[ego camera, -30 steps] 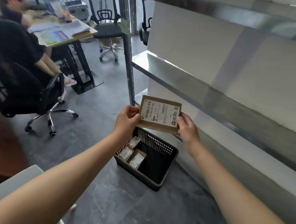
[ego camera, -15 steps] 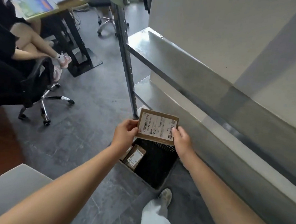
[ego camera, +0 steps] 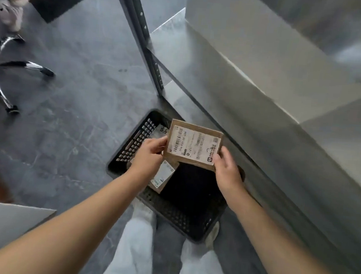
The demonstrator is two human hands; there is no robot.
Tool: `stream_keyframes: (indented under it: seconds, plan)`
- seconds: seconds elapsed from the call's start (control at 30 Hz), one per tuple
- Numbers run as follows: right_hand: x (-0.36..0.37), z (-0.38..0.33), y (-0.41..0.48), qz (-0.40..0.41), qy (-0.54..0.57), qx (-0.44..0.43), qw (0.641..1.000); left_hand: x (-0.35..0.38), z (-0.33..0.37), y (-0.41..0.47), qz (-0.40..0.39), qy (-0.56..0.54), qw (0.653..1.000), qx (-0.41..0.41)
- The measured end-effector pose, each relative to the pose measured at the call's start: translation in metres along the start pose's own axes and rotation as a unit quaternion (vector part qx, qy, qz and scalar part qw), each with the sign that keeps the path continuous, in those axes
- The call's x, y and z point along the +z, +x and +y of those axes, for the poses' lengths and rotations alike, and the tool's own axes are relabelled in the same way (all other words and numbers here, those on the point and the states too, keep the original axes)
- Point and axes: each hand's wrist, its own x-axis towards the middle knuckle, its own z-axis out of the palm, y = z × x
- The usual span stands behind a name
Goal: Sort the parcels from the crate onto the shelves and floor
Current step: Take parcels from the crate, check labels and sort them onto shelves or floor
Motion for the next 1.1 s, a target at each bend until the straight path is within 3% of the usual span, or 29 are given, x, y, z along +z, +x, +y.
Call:
stream_keyframes:
  seconds: [0.13, 0.4, 0.67, 0.87, 1.0, 1.1]
  plan:
    - [0.038, 0.058, 0.06, 0.004, 0.007, 0.015, 1.0, 0.013, -0.068, 0.071, -0.053, 0.046, 0.996, -0.047]
    - [0.108, 0.149, 0.161, 0.117, 0.055, 0.062, 0.99, 0.026, -0.154, 0.177, -0.153, 0.105, 0.979, -0.085]
    - [0.166, 0.191, 0.21, 0.203, 0.136, 0.117, 0.963, 0.035, -0.202, 0.247, -0.169, 0.174, 0.968, -0.064]
    - [0.189, 0.188, 0.26, 0.179, 0.027, 0.112, 0.977, 0.044, -0.228, 0.276, -0.137, 0.196, 0.969, -0.06]
    - [0.189, 0.199, 0.282, 0.183, -0.005, 0.143, 0.973, 0.057, -0.235, 0.281, -0.16, 0.288, 0.942, -0.059]
    - [0.186, 0.209, 0.283, 0.17, -0.017, 0.129, 0.977, 0.067, -0.233, 0.284, -0.18, 0.424, 0.883, -0.087]
